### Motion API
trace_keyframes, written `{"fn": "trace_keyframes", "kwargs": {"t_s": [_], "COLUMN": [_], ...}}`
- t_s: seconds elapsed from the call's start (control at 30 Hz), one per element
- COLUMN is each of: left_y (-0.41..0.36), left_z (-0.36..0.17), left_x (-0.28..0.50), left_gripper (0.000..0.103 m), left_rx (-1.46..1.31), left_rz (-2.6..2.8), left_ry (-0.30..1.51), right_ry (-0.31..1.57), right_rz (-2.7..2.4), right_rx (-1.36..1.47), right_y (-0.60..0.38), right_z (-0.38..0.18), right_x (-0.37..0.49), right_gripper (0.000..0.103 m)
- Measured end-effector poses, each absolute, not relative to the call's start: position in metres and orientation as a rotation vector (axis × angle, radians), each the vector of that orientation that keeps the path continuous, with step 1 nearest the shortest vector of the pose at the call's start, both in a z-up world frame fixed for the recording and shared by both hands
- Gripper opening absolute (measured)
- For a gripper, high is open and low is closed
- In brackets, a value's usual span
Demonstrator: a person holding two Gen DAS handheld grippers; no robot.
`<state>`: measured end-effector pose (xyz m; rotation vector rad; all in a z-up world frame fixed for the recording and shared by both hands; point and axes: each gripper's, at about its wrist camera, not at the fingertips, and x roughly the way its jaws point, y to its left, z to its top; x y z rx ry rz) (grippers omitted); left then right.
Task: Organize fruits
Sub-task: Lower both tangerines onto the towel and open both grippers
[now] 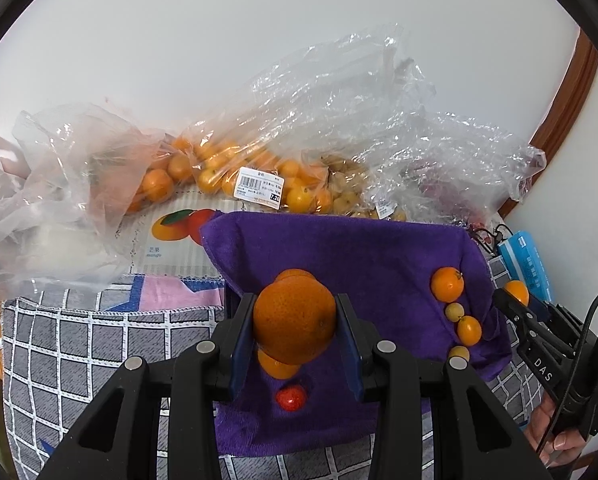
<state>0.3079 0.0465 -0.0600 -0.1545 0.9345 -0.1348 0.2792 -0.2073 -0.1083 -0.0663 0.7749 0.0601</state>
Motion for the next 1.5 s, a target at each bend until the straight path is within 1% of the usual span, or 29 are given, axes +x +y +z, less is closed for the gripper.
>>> {"fn": "trace_keyframes", "kwargs": {"t_s": [0.73,1.5], "left_y": [0.032,0.021], "left_z": [-0.101,-0.126], "left_x": [0.329,0.339], "left_gripper": [0.037,0.037], "left_rx": [-0.139,-0.128], "left_rz": [-0.154,-0.172], "left_ry": [1.016,1.066], "right_ry": [0.868,0.909], "right_rz": [0.114,0.173], "right_rx": [-0.078,-0.122], "right_y": [-0.195,-0.180], "right_z": [-0.154,-0.174], "right_x": [0.301,0.309], "right_gripper": [0.032,0.032]}}
